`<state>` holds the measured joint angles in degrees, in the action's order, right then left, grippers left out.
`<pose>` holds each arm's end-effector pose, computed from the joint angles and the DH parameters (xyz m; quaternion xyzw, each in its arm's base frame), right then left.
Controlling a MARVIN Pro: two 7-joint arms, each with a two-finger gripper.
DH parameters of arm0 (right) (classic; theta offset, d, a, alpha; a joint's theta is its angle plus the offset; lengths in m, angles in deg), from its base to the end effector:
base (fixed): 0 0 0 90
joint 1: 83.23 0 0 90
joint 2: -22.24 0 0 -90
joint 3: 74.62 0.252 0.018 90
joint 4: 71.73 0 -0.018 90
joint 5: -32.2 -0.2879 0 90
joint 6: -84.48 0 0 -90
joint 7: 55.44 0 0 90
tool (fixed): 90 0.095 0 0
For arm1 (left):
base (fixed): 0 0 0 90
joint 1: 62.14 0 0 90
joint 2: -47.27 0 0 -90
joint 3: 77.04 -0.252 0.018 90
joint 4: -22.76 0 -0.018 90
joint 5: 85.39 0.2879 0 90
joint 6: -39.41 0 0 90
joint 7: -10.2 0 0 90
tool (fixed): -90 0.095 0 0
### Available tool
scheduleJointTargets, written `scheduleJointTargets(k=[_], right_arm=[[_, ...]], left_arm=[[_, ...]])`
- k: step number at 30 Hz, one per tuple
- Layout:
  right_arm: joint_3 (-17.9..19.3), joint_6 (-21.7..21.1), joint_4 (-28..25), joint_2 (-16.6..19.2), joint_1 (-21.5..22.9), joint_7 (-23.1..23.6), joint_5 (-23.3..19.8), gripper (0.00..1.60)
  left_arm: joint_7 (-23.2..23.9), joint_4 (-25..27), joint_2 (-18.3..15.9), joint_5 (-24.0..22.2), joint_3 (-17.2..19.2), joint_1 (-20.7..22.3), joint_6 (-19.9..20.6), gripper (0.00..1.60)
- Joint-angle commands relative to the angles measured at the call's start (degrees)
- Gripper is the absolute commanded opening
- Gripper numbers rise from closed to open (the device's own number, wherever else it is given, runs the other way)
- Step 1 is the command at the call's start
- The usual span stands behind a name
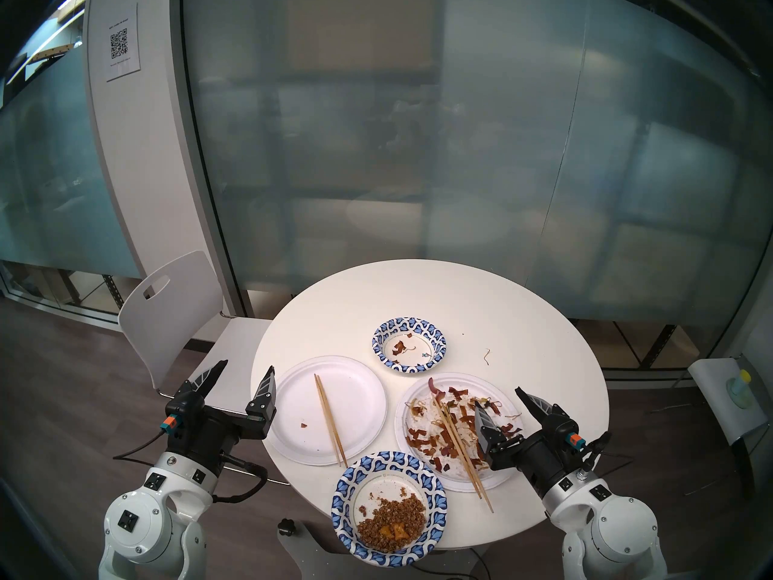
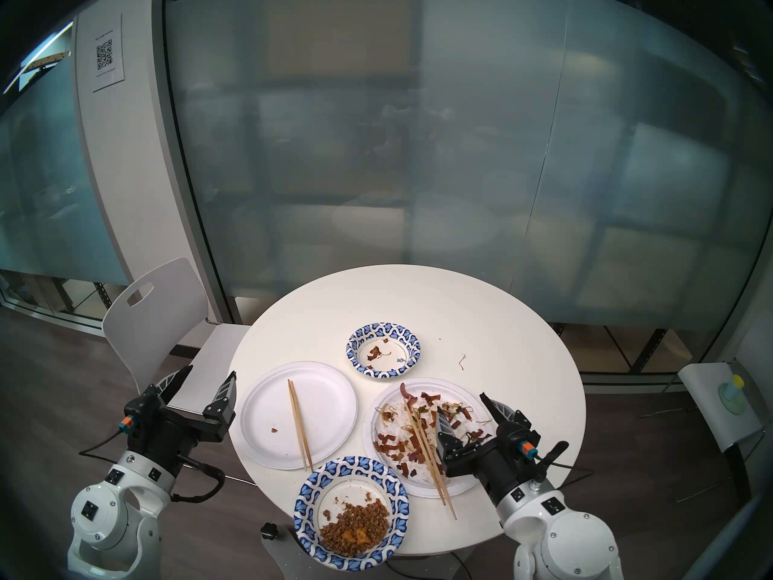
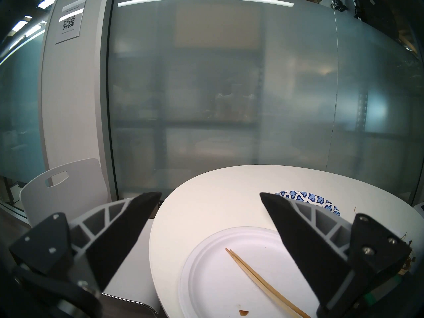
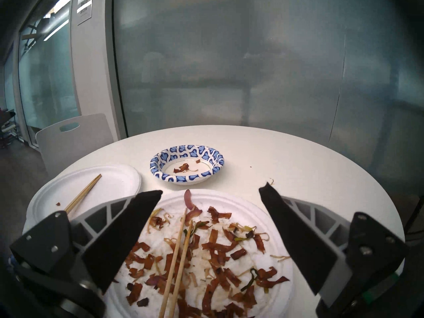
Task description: Stack the plates into one stack
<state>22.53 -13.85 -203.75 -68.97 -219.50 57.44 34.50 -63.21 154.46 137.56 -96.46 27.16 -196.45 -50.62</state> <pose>0.2028 -0.0029 -0.2486 -0.7787 -0.1212 -0.6103 0.0802 0.2125 0.0501 -0.2210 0.7142 -0.0250 0.6979 0.0467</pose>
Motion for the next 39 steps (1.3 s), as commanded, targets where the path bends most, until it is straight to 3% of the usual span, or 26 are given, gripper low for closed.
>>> scheduleJointTargets(k=[1,12,17,20,27,30,39], right_arm=[[-1.41,-2.83,-3.64,0.96,-3.26,0.65,2.23,1.60],[-2.30,-4.13,-2.37,0.87,-4.24,0.79,4.32,1.60],[-2.71,-6.85,-2.07,2.46,-3.04,2.68,5.18,1.60],[-3.22,-7.35,-1.76,2.90,-2.73,3.08,6.00,1.51],[-3.65,-10.44,-0.53,4.23,-0.28,4.51,7.74,1.51],[-3.23,-12.85,-0.05,5.08,1.38,5.63,8.30,1.34],[-2.17,-14.80,1.35,5.97,3.54,8.05,7.70,1.49]], left_arm=[[-0.01,1.14,0.02,0.00,0.04,-0.06,-0.08,1.60],[-0.01,1.17,0.03,0.01,0.04,-0.07,-0.06,1.60],[-0.01,1.16,0.03,0.00,0.04,-0.07,-0.06,1.60],[-0.01,1.16,0.03,0.00,0.04,-0.07,-0.06,1.60],[-0.01,1.16,0.03,0.00,0.05,-0.06,-0.06,1.60],[-0.01,1.15,0.03,0.00,0.05,-0.06,-0.07,1.60],[0.00,1.15,0.03,0.00,0.05,-0.06,-0.07,1.60]])
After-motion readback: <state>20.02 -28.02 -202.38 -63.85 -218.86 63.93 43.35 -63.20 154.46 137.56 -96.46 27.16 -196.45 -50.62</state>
